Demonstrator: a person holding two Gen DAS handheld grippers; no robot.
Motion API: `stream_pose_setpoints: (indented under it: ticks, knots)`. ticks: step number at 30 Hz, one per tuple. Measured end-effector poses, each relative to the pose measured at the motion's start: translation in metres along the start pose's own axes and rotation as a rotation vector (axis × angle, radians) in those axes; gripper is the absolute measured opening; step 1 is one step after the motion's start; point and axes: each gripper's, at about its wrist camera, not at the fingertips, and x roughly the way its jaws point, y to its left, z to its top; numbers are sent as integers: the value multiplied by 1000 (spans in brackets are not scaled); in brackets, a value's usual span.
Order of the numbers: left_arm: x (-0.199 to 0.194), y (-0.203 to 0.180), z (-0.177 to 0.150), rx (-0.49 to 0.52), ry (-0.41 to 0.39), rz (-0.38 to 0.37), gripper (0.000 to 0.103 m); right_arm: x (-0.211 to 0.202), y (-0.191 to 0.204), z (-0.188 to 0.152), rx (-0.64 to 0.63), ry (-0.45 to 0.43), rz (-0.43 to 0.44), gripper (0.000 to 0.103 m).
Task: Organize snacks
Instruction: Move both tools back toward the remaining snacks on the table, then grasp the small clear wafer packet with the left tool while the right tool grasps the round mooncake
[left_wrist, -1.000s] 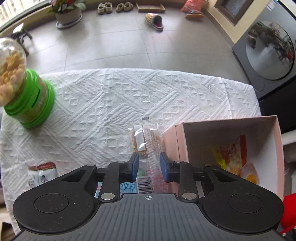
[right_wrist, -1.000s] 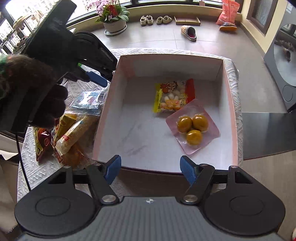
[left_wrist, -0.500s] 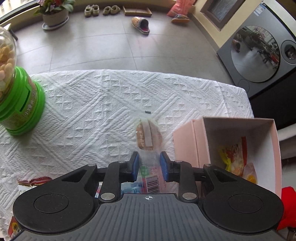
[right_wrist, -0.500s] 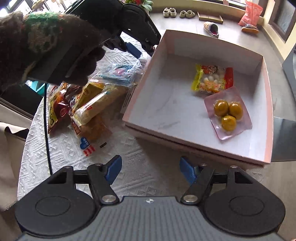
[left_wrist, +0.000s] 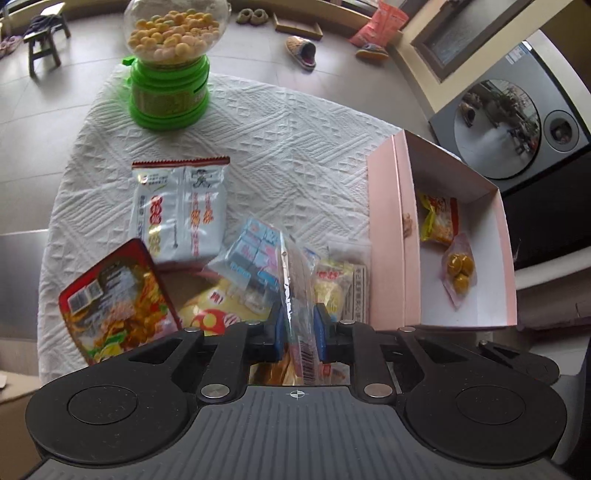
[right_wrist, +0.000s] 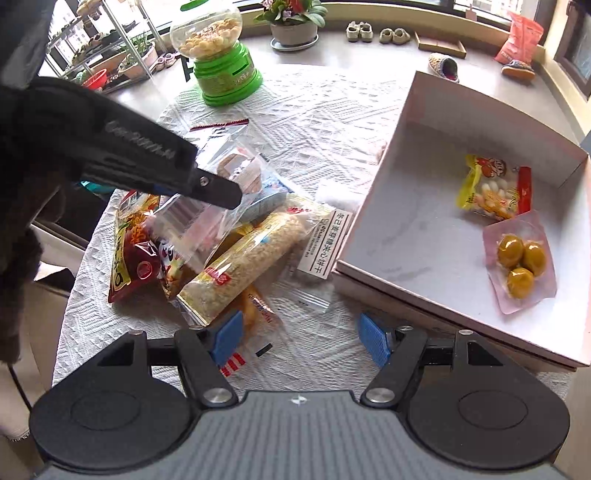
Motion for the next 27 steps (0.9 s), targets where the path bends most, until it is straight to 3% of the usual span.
stream_pose_setpoints:
  ticks: [9,11,16,23,27]
  knots:
    - [-27,12,-56,-164,-39,57,16,10,11,-10,-91,75,-39,70]
    - [-33,20,-75,-228,-51,54,15,9,12,-14,-117,77,-14,70]
    - [-28,44,-120,-312,3,60,15,26,36,-12,-266,58,11,70]
    - [-21,67,-132,-376,-1,57,15,46,61,-1,-321,25,57,71]
    - [-23,72,-130,-391,-16,101,15,41,71,-6,-317,67,98,59]
